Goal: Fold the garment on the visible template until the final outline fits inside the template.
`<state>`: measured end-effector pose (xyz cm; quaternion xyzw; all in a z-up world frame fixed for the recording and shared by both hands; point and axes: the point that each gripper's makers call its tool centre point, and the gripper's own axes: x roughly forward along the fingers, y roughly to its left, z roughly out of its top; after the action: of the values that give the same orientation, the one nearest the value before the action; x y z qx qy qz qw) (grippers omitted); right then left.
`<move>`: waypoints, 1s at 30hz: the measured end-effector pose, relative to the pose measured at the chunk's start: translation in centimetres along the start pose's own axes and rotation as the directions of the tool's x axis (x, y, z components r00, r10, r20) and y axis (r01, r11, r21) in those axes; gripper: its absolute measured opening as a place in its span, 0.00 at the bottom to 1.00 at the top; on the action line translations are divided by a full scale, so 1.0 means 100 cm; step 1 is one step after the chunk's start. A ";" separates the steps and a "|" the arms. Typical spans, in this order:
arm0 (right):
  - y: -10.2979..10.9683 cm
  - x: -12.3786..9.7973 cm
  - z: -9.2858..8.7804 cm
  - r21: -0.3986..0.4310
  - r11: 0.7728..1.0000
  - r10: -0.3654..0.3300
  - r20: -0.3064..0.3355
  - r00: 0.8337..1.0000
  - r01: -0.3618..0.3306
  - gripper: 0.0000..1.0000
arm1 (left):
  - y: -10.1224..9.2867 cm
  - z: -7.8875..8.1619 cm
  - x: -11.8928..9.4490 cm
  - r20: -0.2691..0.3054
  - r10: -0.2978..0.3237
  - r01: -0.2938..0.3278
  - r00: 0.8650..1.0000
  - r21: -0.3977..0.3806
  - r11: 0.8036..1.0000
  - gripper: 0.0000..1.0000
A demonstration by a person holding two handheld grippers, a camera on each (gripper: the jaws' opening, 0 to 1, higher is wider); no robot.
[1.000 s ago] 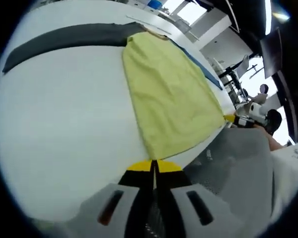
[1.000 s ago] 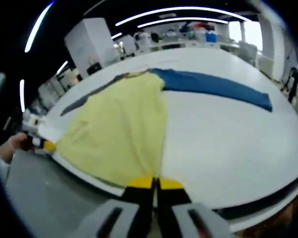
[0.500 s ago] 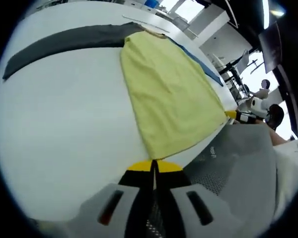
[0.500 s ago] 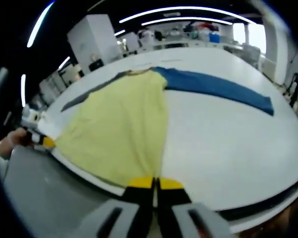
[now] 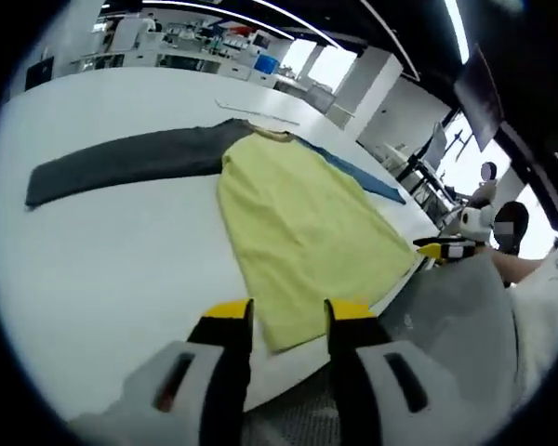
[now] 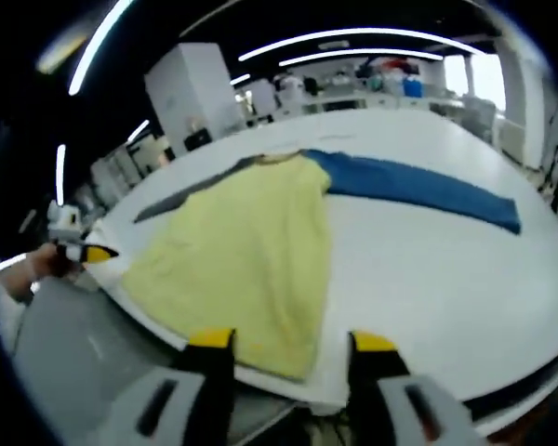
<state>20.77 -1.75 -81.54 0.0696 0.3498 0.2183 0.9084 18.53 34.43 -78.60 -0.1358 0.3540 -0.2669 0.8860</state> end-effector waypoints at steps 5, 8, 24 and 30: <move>-0.014 -0.010 0.021 -0.024 1.000 0.005 0.056 0.998 -0.004 0.74 | -0.008 0.027 -0.005 0.112 0.021 -0.039 0.993 0.157 0.987 0.53; -0.030 -0.014 0.031 -0.015 1.000 -0.012 0.080 0.997 0.013 0.91 | -0.023 0.041 -0.008 0.155 -0.010 -0.010 0.988 0.126 0.992 0.65; -0.099 -0.038 0.062 -0.063 0.995 -0.065 0.099 0.993 0.072 0.99 | -0.052 0.070 -0.007 0.194 -0.046 0.008 0.980 0.194 0.981 0.99; -0.124 -0.044 0.071 -0.085 0.992 -0.085 0.100 0.991 0.094 0.99 | -0.057 0.080 -0.003 0.226 -0.035 -0.014 0.974 0.212 0.977 0.99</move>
<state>26.88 -14.65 -77.04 0.0232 0.2983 0.1891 0.9353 21.85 30.34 -70.31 -0.0722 0.2188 -0.2903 0.9288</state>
